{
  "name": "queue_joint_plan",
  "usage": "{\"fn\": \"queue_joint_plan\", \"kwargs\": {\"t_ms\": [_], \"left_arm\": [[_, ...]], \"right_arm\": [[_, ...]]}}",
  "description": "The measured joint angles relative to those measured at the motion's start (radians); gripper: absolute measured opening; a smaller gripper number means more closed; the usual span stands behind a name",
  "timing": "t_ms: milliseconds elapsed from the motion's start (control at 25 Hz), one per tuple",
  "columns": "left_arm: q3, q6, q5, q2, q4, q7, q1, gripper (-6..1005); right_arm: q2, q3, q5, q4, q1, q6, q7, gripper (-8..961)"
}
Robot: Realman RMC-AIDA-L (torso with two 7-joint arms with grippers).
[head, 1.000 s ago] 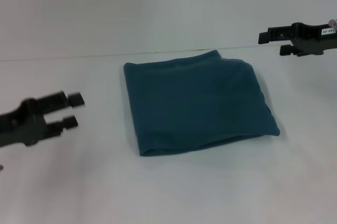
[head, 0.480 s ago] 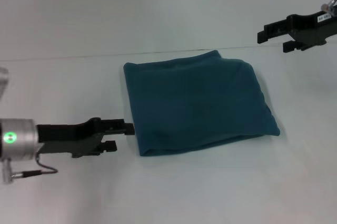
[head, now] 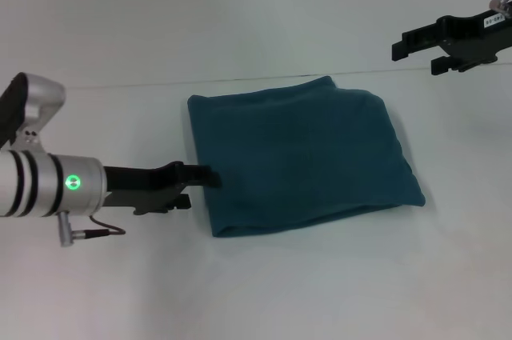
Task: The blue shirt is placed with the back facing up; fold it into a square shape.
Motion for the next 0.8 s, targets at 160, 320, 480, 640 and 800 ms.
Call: {"fn": "queue_joint_plan", "kwargs": {"t_ms": [160, 320, 480, 640, 800], "left_arm": [[0.024, -0.056, 0.001, 0.0, -0.055, 0.002, -0.035, 788], [0.054, -0.109, 0.001, 0.002, -0.093, 0.001, -0.057, 789], [0.087, -0.149, 0.002, 0.002, -0.118, -0.004, -0.077, 774], [0.091, -0.163, 0.002, -0.003, -0.143, 0.002, -0.108, 743], [0.115, -0.183, 0.003, -0.005, -0.178, 0.0, -0.146, 712]], "right_arm": [[0.0, 0.001, 0.0, 0.001, 0.0, 0.0, 0.0, 911], [0.0, 0.002, 0.001, 0.002, 0.0, 0.0, 0.0, 910], [0.0, 0.002, 0.001, 0.003, -0.001, 0.001, 0.0, 909], [0.0, 0.002, 0.004, 0.006, -0.001, 0.005, 0.0, 908], [0.002, 0.003, 0.006, 0.006, -0.001, 0.007, 0.0, 907]]}}
